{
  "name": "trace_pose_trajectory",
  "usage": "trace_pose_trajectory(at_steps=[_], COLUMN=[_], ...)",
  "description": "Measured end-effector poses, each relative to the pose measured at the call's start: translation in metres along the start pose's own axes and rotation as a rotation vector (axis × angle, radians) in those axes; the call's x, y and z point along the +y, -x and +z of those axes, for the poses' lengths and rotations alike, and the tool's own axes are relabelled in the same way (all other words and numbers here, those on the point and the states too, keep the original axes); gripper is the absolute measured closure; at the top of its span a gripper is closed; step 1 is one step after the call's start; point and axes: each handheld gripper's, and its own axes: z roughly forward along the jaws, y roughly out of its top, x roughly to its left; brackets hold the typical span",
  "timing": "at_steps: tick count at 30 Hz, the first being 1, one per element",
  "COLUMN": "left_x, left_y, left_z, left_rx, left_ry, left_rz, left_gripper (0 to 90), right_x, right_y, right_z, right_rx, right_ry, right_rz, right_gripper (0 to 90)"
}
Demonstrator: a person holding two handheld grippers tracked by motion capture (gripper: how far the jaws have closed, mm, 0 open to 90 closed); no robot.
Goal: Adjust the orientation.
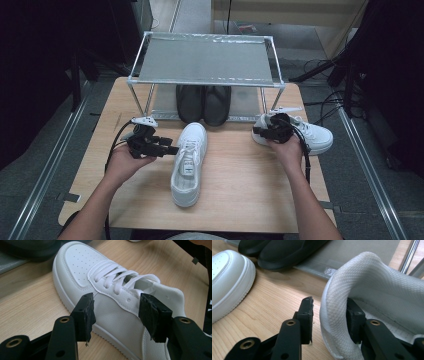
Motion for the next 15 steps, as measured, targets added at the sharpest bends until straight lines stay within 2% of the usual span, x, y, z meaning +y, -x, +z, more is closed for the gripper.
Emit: trace_pose_trajectory(at_steps=[6, 8, 15], left_x=[-0.0001, 0.0002, 0.0012], left_y=[0.0001, 0.0006, -0.0021], left_z=[0.0009, 0.0005, 0.0002], left_rx=[0.0, 0.003, 0.003], left_ry=[-0.002, 0.0, 0.012], left_rz=[-0.004, -0.003, -0.016], left_gripper=[46.5, 46.4, 46.3], right_x=[-0.003, -0.0042, -0.0047], right_y=[0.0, 0.0007, -0.0003], right_z=[0.0011, 0.0005, -0.0019], right_rx=[0.003, -0.004, 0.012], right_ry=[0.013, 0.02, 0.013], right_rz=[0.02, 0.014, -0.014], right_gripper=[68.8, 73.3, 77.7])
